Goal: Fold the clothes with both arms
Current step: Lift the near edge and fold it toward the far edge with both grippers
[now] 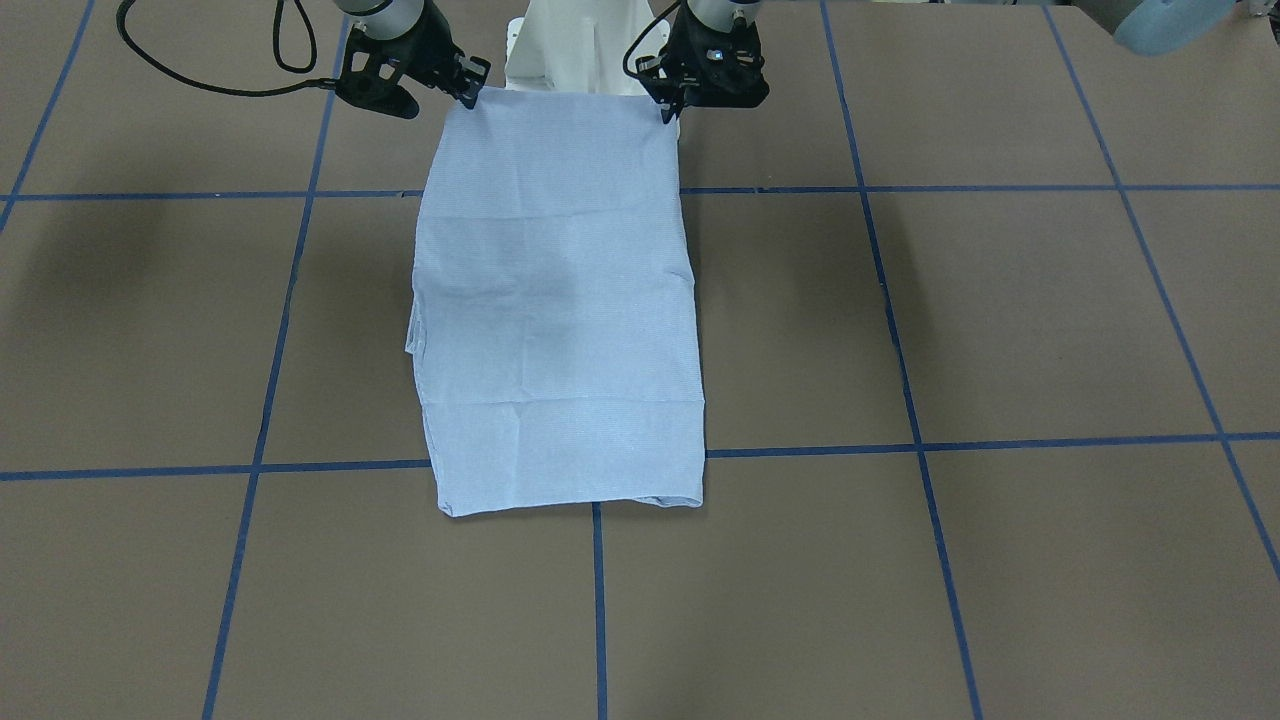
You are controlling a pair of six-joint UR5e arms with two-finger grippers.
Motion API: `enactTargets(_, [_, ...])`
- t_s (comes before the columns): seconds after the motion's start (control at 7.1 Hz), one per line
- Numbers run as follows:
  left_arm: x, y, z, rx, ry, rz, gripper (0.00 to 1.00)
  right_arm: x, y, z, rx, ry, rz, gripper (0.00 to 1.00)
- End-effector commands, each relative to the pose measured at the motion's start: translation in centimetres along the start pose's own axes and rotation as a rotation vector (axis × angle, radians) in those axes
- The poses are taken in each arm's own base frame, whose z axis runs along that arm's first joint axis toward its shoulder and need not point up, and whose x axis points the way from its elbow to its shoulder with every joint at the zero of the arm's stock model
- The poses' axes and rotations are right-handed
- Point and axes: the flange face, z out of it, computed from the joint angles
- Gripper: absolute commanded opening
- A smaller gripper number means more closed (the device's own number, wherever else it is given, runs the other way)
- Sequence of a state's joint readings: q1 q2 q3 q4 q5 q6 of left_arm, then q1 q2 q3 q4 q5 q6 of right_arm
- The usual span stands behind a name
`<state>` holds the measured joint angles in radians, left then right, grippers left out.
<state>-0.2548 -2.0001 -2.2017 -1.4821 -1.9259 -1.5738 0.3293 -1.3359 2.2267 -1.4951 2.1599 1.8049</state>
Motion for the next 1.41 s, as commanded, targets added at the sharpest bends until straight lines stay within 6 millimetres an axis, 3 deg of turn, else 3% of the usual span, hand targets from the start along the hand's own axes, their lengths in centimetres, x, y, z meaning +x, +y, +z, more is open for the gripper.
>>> enactTargets(0.0, [-0.3,3.6,-2.7,-0.112,-0.020,0.014,0.00,0.1,1.9,-1.5,-0.104,-0.003,-0.019,0.00])
enactTargets(0.28, [-0.9,5.5,-5.0,-0.179,-0.026,0.012,0.00,0.2,3.4,-3.3,-0.162,-0.022,-0.040,0.00])
enactTargets(0.56, [-0.8,5.2,-5.6,-0.170,-0.039,0.001,0.00,-0.2,1.0,-5.0,-0.121,-0.051,-0.008,0.00])
enactTargets(0.99, [-0.6,0.4,-7.2,-0.067,-0.019,-0.052,0.00,-1.3,-2.2,-7.9,-0.047,-0.110,-0.016,0.00])
enactTargets(1.27, [1.5,-3.4,-7.7,-0.005,-0.006,-0.067,0.00,-4.8,-3.7,-8.0,-0.023,-0.138,-0.017,0.00])
